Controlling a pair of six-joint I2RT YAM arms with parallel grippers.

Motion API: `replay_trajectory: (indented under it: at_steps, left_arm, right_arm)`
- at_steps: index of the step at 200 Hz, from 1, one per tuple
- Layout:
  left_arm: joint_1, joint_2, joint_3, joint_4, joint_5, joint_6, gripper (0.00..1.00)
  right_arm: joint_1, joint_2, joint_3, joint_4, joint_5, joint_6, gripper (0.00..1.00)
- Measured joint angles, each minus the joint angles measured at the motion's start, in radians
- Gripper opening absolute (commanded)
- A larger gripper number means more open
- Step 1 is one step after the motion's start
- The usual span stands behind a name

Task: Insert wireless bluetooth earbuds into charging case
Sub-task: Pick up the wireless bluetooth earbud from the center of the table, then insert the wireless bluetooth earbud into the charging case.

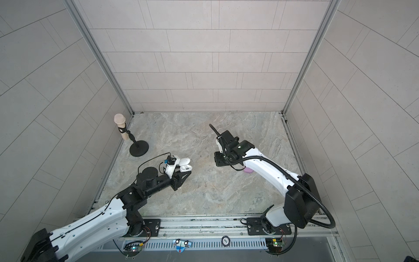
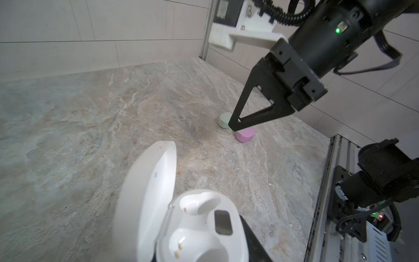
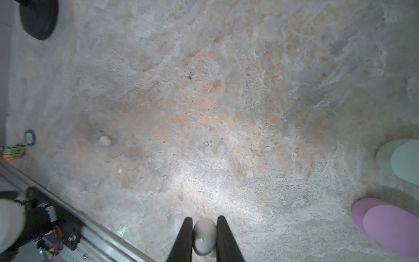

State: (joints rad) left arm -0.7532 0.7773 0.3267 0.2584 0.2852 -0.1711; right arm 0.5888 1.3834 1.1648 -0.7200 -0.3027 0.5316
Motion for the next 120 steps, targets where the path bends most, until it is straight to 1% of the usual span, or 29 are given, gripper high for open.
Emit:
replay_trajectory:
  at_steps: [34,75,95,120]
  left_arm:
    - [-0.044,0.079,0.031,0.081,0.108,0.068,0.13]
    - [-0.079,0.203,0.100,0.208,0.212,0.137,0.12]
    - [-0.081,0.269,0.129,0.274,0.248,0.155,0.11]
    - [-0.081,0.339,0.151,0.344,0.285,0.171,0.11]
  right_arm:
    - [-0.046,-0.102,0.014,-0.035,-0.158,0.001,0.12]
    - [-0.063,-0.202,0.042,-0.042,-0.350,0.030,0.12]
    - [-0.079,-0.248,0.043,-0.042,-0.407,0.057,0.12]
    - [-0.086,-0.301,0.043,-0.032,-0.447,0.088,0.13]
